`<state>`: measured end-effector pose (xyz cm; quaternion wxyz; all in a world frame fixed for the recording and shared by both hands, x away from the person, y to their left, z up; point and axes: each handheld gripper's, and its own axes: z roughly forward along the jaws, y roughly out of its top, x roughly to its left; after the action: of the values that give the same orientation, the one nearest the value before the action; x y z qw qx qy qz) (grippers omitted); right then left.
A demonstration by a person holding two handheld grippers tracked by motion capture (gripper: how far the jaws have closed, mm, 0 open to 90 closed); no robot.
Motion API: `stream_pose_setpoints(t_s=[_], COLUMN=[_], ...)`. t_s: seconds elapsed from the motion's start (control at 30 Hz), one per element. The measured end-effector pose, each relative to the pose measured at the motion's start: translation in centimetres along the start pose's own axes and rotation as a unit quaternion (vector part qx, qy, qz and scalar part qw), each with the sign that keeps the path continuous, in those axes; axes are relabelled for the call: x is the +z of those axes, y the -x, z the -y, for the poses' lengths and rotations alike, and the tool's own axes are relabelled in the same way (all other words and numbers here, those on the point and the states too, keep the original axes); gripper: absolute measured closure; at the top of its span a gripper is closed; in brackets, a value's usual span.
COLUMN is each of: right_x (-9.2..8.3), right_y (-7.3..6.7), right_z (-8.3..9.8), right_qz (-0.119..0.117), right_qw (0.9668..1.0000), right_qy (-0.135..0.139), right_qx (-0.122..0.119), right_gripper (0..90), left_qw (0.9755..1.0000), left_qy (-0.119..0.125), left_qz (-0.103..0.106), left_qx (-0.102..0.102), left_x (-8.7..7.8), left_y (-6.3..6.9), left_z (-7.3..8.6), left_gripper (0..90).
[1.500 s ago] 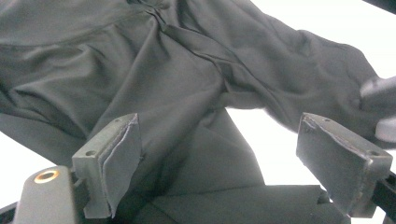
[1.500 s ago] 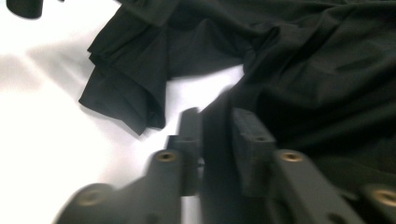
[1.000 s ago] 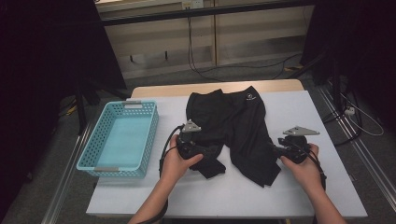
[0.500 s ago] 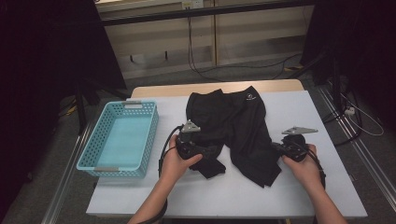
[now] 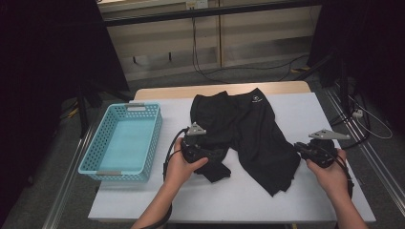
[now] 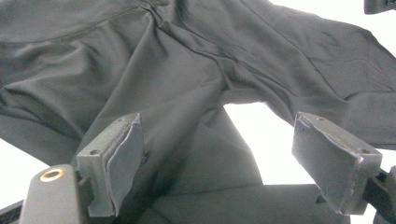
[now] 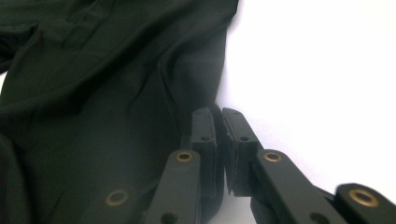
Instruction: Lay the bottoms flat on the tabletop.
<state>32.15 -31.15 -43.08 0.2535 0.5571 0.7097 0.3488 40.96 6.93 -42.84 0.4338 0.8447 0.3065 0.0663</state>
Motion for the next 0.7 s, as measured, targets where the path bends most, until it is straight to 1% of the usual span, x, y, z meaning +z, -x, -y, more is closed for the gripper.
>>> stream_pose_setpoints(t_s=[0.1, 0.17, 0.27, 0.3, 0.37, 0.4, 0.43, 0.5, 0.57, 0.6, 0.63, 0.67, 0.7], right_x=[0.0, 0.1, 0.4, 0.7, 1.1, 1.3, 1.4, 1.7, 1.9, 2.0, 2.0, 2.0, 2.1], right_y=[-0.2, -0.8, -2.2, -2.8, -4.2, -4.9, -5.7, -7.3, -8.9, -9.7, -10.4, -11.1, -11.7], right_z=[0.0, -0.1, -0.2, -0.1, -0.1, -0.1, -0.2, -0.2, -0.1, -0.1, 0.0, 0.1, 0.2], right_qz=[0.005, -0.002, -0.029, -0.042, -0.069, -0.078, -0.084, -0.099, -0.112, -0.118, -0.127, -0.137, -0.146], right_qw=[1.0, 0.9999, 0.999, 0.9983, 0.9964, 0.9954, 0.9944, 0.9919, 0.9885, 0.9865, 0.9837, 0.9803, 0.9776], right_qy=[0.0, 0.004, -0.001, -0.004, -0.009, -0.011, -0.013, -0.017, -0.022, -0.026, -0.031, -0.035, -0.041], right_qx=[-0.006, -0.017, -0.035, -0.04, -0.049, -0.055, -0.063, -0.077, -0.099, -0.111, -0.124, -0.138, -0.146], right_gripper=[76.1, 67.5, 58.0, 54.7, 49.7, 46.6, 45.5, 45.5, 47.9, 51.3, 57.2, 61.9, 65.1], left_qw=[1.0, 1.0, 1.0, 1.0, 1.0, 1.0, 1.0, 1.0, 1.0, 1.0, 1.0, 1.0, 1.0], left_qy=[0.0, -0.002, -0.003, -0.003, -0.003, -0.003, -0.003, -0.002, -0.002, -0.003, -0.002, 0.0, 0.0], left_qz=[0.003, 0.002, 0.002, 0.002, 0.002, 0.001, 0.002, 0.001, 0.001, 0.0, -0.001, -0.001, -0.001], left_qx=[0.001, 0.003, 0.005, 0.005, 0.006, 0.006, 0.006, 0.007, 0.005, 0.006, 0.006, 0.005, 0.005], left_x=[0.2, 0.3, 0.3, 0.3, 0.2, 0.2, 0.2, 0.1, 0.0, -0.1, -0.1, -0.1, -0.2], left_y=[0.1, 0.1, 0.1, 0.1, 0.1, 0.1, 0.1, 0.1, 0.1, 0.1, 0.1, 0.1, 0.0], left_z=[0.0, 0.0, 0.1, 0.1, 0.1, 0.1, 0.1, 0.1, 0.1, 0.1, 0.1, 0.1, 0.1], left_gripper=[17.3, 17.2, 17.1, 17.1, 17.0, 17.0, 17.0, 17.0, 17.0, 17.0, 17.0, 17.0, 17.0])
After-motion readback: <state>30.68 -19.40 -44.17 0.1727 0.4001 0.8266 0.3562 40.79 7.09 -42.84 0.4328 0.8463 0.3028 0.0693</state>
